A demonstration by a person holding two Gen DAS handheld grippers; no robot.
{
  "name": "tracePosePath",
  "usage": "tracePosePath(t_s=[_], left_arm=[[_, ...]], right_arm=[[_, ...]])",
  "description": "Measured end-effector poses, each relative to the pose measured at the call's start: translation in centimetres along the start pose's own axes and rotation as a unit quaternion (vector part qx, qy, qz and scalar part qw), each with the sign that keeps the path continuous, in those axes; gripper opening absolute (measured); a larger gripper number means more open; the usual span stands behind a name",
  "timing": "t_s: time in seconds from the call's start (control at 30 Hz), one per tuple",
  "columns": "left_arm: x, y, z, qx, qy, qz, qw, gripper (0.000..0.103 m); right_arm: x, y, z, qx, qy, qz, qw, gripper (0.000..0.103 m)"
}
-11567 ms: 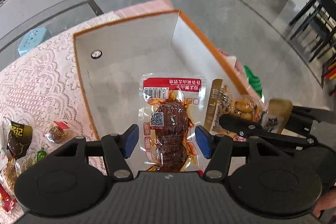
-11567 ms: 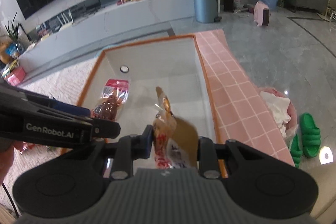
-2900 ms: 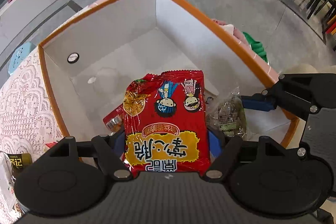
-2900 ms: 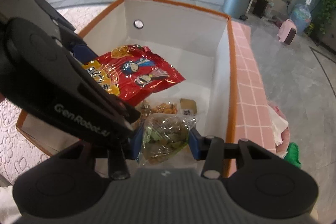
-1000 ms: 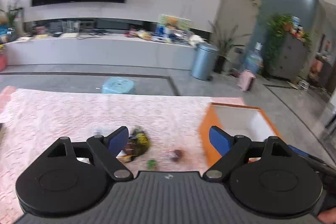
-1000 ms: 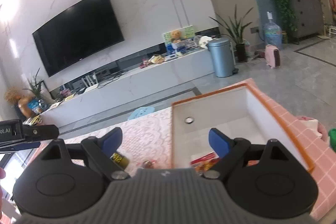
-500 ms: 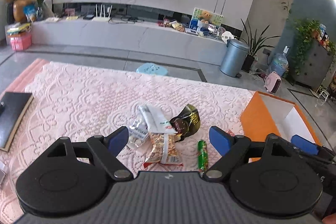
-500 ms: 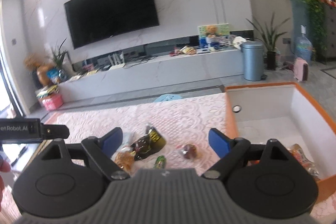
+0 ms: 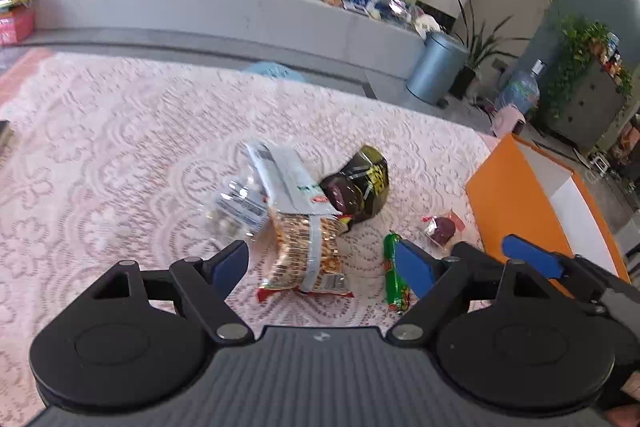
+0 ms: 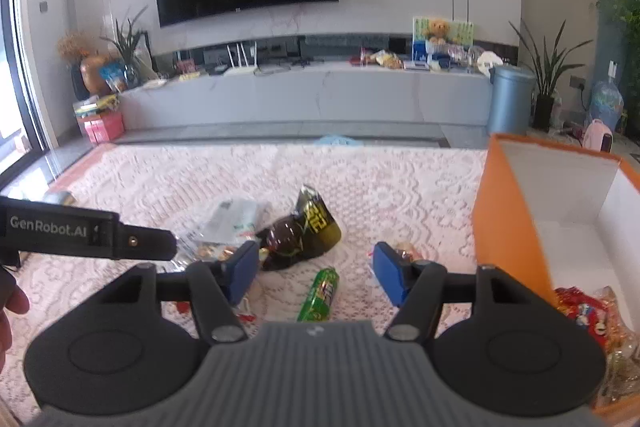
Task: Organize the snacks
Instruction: 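Grasp the striped biscuit bag with left tool while right tool grasps the green tube snack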
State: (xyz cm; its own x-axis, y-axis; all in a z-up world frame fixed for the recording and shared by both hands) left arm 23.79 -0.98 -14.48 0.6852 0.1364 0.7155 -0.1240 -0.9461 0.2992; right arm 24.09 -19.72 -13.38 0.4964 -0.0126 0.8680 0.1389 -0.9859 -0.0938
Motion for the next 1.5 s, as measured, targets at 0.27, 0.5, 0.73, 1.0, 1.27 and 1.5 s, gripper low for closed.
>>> tracePosePath(t_s=[0.27, 0.5, 0.73, 1.0, 1.27, 1.5], left_arm=[[-0.5, 0.4, 4.5, 0.013, -0.032, 0.018, 0.9992, 0.088], [-1.4, 0.3, 6.2, 0.013, -0.031, 0.031, 0.999, 0.081], [-1.6, 0.1, 6.8, 0.026, -0.025, 0.04, 0.9985, 0.081], [-1.7, 0.3, 7.4, 0.056, -0.034, 0.065, 0.9957, 0.081], [-1.6, 0.5, 7.7, 0.082, -0.041, 0.102, 0.9906, 0.081], [-1.9, 0.6, 8.5, 0.089, -0.047, 0.117, 0.988, 0.081]], right_arm=[[-2.5, 0.2, 3.4, -0.009, -0.032, 0.002, 0.999, 0.059], [-4.5, 0.4, 5.6, -0.013, -0.057, 0.018, 0.998, 0.047], [-5.7, 0.4, 7.1, -0.015, -0.077, 0.02, 0.997, 0.038], [-7.0, 0.3, 7.9, 0.001, -0.104, 0.025, 0.994, 0.022], [-7.2, 0.6, 6.4, -0.016, -0.112, 0.002, 0.994, 0.021], [-7.7, 2.0, 6.0, -0.035, -0.129, 0.012, 0.991, 0.021]])
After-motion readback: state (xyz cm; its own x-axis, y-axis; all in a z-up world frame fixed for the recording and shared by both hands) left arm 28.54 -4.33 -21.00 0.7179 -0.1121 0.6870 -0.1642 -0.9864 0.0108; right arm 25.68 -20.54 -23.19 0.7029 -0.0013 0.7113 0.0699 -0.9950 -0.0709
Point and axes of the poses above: each gripper's, at about its wrist camera, not at the fingertips, and z roughly the way its jaws point, y to its right, x to its top, the point moved 7 cm from there along z, roughly the way its jaws point, and after that the axes turned 6 degrees about y, right-handed, at the moved point
